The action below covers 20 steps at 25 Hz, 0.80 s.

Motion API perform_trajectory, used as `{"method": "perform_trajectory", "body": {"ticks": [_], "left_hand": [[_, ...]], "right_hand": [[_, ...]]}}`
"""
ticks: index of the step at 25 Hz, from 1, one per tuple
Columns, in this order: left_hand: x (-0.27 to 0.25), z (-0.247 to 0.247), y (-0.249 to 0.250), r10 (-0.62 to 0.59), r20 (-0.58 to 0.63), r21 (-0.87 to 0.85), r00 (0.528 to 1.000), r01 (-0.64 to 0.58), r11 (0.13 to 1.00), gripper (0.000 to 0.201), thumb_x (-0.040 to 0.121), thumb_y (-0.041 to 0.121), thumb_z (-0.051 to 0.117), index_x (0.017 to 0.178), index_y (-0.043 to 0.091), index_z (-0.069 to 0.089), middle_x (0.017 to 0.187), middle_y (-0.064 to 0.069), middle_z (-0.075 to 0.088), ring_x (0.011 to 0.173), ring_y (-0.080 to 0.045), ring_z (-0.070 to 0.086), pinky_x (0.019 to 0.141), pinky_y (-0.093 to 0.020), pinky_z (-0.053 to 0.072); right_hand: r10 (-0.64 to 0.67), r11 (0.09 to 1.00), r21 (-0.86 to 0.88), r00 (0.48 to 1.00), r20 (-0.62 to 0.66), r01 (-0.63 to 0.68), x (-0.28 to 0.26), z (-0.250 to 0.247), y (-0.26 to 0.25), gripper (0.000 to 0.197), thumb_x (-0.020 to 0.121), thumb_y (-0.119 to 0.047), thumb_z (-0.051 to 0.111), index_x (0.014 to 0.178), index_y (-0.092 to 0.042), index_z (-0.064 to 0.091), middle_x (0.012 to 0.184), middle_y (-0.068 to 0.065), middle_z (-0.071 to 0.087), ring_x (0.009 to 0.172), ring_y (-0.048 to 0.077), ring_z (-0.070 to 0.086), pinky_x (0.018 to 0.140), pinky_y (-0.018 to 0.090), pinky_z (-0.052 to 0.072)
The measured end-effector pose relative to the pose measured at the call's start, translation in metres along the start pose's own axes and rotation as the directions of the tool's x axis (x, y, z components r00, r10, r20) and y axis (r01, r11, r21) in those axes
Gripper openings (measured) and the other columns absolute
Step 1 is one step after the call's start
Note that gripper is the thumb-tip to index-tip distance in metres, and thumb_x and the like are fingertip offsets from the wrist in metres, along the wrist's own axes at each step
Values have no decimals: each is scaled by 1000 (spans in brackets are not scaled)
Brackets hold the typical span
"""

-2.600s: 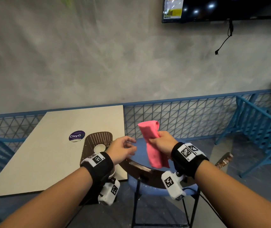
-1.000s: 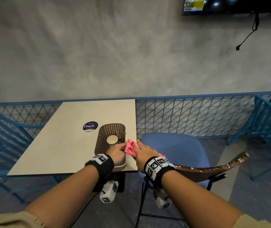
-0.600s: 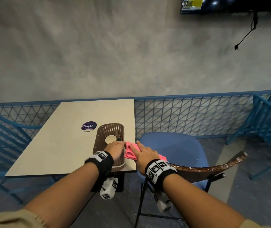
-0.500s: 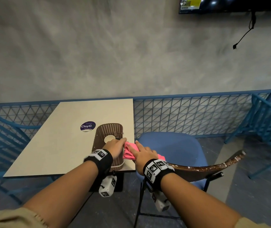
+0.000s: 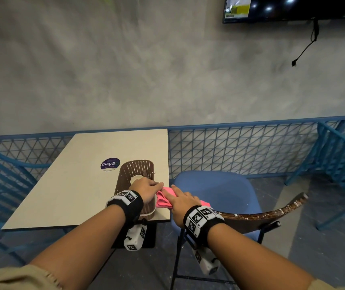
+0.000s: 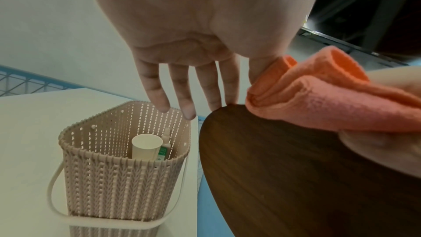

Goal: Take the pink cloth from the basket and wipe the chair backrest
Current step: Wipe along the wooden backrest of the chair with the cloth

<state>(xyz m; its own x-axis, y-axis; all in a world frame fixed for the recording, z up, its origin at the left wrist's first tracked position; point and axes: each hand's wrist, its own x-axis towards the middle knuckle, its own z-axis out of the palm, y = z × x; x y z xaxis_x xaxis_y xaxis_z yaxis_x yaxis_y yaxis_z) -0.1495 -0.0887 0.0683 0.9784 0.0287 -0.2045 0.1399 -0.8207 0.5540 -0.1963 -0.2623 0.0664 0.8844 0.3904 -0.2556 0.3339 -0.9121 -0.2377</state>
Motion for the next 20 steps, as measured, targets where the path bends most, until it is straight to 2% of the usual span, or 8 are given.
{"method": "perform_trajectory", "body": {"ticks": [2, 3, 4, 6, 8, 11, 16, 20], "left_hand": [[0, -3, 3, -17, 2, 0, 1000, 17, 1000, 42, 92, 58, 54, 71, 27, 75, 69, 5, 71, 73, -18, 66, 63, -27, 48], [0, -5, 4, -20, 7, -4, 1000, 20, 1000, 44, 92, 55, 55, 68, 25, 74, 65, 5, 69, 68, -17, 63, 58, -25, 43], [0, -6, 4, -12, 9, -9, 1000, 12, 1000, 42, 93, 52, 56, 71, 22, 76, 68, 5, 69, 67, -15, 61, 57, -23, 40], [1, -7, 2, 28, 6, 10, 1000, -28, 1000, 32, 93, 45, 61, 95, 20, 80, 93, 5, 76, 80, -9, 63, 68, -18, 42], [1, -7, 2, 68, -15, 47, 998, -68, 997, 30, 91, 45, 64, 108, 24, 77, 110, 6, 75, 97, -6, 65, 78, -14, 41], [-2, -3, 8, 69, -22, 95, 997, -67, 993, 37, 90, 49, 64, 114, 24, 75, 112, 3, 75, 105, -11, 65, 76, -13, 38], [0, -1, 9, 72, -29, 129, 997, -67, 989, 33, 91, 44, 65, 114, 23, 75, 117, 2, 73, 115, -13, 62, 89, -15, 40], [2, -2, 14, 64, -33, 165, 997, -57, 985, 32, 91, 40, 66, 114, 19, 74, 122, 0, 71, 126, -16, 56, 105, -23, 39]], "right_hand": [[-7, 1000, 4, 1000, -9, 7, -1, 1, -1, 81, 89, -19, 53, 150, -41, 5, 163, 5, 10, 133, 39, 34, 108, 54, 31], [-12, 1000, 1, 1000, -20, 12, -2, 2, -1, 80, 89, -18, 52, 150, -41, 6, 163, 5, 10, 133, 39, 35, 107, 53, 32], [-21, 1000, -4, 999, -29, 21, -5, 3, 2, 78, 90, -17, 51, 151, -40, 7, 163, 5, 10, 133, 38, 35, 107, 52, 32], [-43, 999, -5, 998, -35, 43, -10, 5, 11, 76, 92, -20, 50, 151, -39, 7, 164, 4, 10, 133, 37, 35, 108, 51, 31], [-56, 998, 7, 997, -46, 56, -14, 8, 21, 75, 93, -23, 51, 151, -41, 7, 163, 2, 11, 134, 37, 35, 108, 51, 30], [-54, 998, 32, 996, -75, 57, -15, 10, 24, 72, 94, -26, 51, 150, -43, 7, 162, 2, 16, 132, 37, 37, 108, 51, 31], [-34, 997, 60, 997, -64, 38, -10, 6, 15, 79, 87, -19, 51, 148, -43, 7, 160, 5, 21, 126, 39, 41, 104, 52, 33], [-63, 995, 67, 994, -93, 69, -17, 8, 22, 79, 88, -19, 50, 148, -45, 7, 159, 3, 24, 126, 38, 42, 103, 51, 35]]}}
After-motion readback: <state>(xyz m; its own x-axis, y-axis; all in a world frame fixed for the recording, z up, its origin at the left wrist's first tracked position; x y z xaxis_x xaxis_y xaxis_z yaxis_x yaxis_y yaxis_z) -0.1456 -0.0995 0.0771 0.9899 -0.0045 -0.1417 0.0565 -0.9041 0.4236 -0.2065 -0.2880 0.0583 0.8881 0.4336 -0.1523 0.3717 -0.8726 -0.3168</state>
